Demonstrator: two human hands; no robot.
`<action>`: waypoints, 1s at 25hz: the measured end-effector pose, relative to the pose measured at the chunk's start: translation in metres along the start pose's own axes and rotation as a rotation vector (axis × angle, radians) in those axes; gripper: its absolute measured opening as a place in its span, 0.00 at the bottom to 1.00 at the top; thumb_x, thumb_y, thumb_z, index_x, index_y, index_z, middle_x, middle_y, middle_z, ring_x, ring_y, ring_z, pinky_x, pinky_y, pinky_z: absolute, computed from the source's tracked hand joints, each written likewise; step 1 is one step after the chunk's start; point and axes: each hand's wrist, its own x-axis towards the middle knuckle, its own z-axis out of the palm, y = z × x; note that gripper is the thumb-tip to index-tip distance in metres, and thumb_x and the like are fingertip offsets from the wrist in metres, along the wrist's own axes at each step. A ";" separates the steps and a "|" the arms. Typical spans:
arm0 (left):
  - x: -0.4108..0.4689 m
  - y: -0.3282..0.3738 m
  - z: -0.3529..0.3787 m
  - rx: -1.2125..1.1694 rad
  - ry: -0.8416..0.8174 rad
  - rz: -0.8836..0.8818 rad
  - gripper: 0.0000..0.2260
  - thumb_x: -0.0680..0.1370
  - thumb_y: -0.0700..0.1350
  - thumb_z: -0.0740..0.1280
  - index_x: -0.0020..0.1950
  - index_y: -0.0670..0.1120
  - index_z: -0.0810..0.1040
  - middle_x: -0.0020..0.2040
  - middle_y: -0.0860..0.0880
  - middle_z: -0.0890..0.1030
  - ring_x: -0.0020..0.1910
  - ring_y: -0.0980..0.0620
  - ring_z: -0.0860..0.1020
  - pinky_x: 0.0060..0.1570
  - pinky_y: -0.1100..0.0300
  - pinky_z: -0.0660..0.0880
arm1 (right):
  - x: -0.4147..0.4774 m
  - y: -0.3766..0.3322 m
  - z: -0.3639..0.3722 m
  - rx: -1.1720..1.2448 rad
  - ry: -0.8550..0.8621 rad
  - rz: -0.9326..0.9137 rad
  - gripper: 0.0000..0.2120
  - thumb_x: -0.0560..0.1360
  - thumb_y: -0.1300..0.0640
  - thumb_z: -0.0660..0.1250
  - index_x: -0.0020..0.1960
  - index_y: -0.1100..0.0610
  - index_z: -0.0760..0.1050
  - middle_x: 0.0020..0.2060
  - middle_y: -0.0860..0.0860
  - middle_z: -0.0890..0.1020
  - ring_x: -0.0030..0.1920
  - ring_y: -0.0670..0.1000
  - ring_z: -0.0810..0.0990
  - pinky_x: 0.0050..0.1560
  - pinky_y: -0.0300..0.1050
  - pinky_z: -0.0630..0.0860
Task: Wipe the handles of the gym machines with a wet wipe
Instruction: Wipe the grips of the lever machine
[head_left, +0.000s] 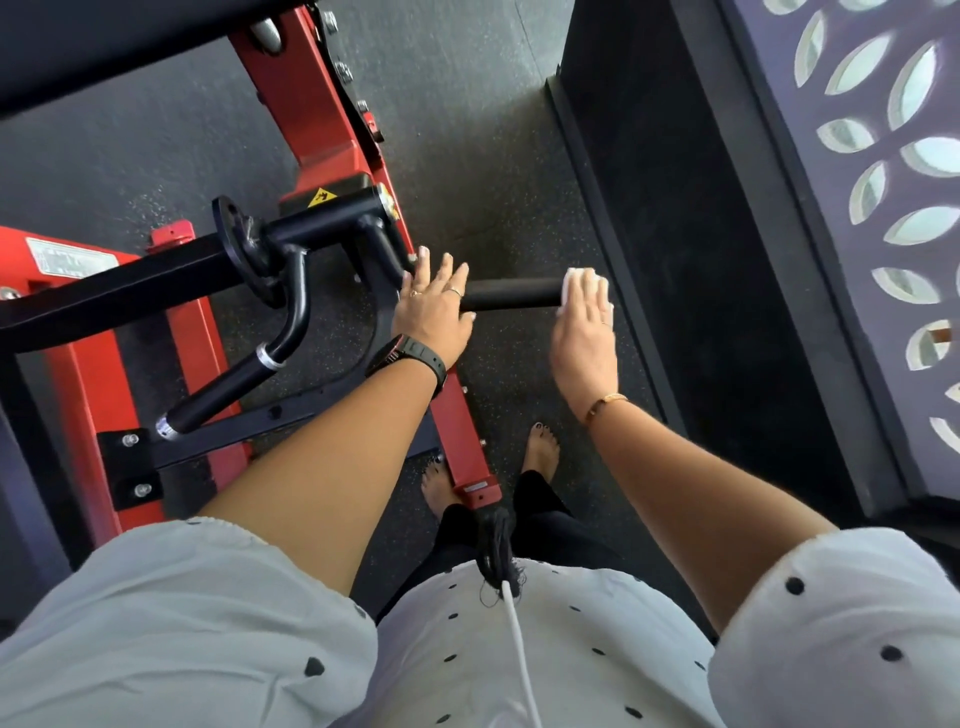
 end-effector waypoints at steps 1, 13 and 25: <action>-0.001 0.006 0.008 0.050 0.013 0.042 0.31 0.80 0.51 0.60 0.79 0.47 0.49 0.79 0.47 0.49 0.77 0.44 0.42 0.75 0.48 0.43 | 0.000 0.007 -0.006 0.124 -0.028 0.102 0.23 0.83 0.58 0.50 0.77 0.58 0.52 0.76 0.54 0.56 0.77 0.53 0.51 0.76 0.48 0.49; 0.002 0.041 0.030 0.165 -0.034 0.106 0.41 0.79 0.52 0.62 0.76 0.46 0.32 0.78 0.49 0.36 0.76 0.48 0.36 0.74 0.47 0.37 | 0.019 0.007 -0.035 0.523 -0.134 0.458 0.18 0.80 0.55 0.58 0.69 0.56 0.69 0.59 0.54 0.77 0.54 0.51 0.77 0.48 0.40 0.70; 0.007 0.050 0.034 0.264 -0.041 0.106 0.41 0.78 0.52 0.62 0.77 0.46 0.33 0.78 0.48 0.37 0.76 0.47 0.36 0.74 0.49 0.37 | 0.017 0.009 -0.031 0.619 -0.156 0.477 0.15 0.79 0.53 0.60 0.64 0.56 0.71 0.51 0.51 0.78 0.49 0.51 0.79 0.48 0.44 0.76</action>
